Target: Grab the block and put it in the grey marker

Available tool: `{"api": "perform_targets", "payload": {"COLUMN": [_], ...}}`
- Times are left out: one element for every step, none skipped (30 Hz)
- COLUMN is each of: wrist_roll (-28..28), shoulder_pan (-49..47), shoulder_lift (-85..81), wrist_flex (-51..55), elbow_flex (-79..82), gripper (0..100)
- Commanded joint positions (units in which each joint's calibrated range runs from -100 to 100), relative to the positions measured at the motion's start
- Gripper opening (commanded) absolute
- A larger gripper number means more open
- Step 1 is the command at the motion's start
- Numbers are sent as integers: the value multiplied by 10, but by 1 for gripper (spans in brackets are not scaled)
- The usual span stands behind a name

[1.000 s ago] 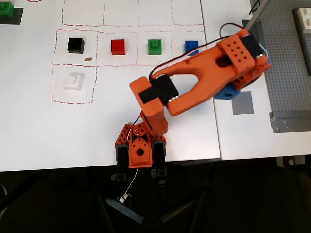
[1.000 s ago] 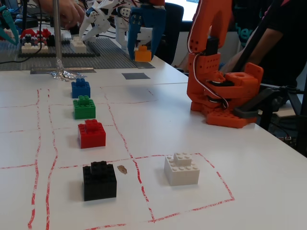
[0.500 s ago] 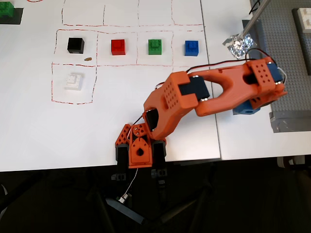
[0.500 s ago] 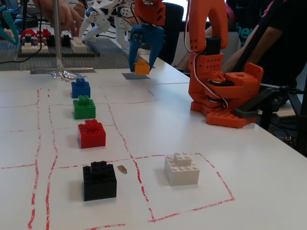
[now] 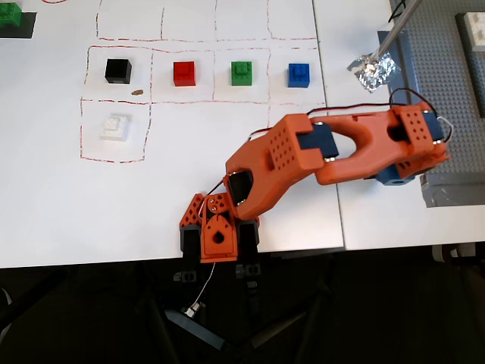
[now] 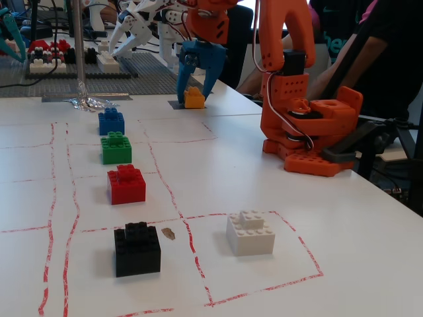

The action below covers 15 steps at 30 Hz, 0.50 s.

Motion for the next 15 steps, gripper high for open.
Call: {"api": "perform_targets", "payload": {"wrist_roll": [9,9,7,5,2,0,0,-2,-5,-7,-8,-8,-9,-11,-11], "shoulder_pan": [17,18,18,18,17,15,14,14,13,12,12,12,13,13,14], "shoulder_lift": [-31,-31,-31,-31,-31,-31,-31,-32,-33,-36,-39,-43,-48,-53,-56], "wrist_flex": [-17,-24,-35,-45,-56,-63,-66,-67,-67,-67,-67,-67,-63,-60,-55], "elbow_flex": [-58,-52,-47,-41,-35,-32,-30,-29,-29,-29,-29,-28,-27,-25,-24], "gripper": [4,5,7,8,10,11,12,14,16,17,19,20,22,24,26]}}
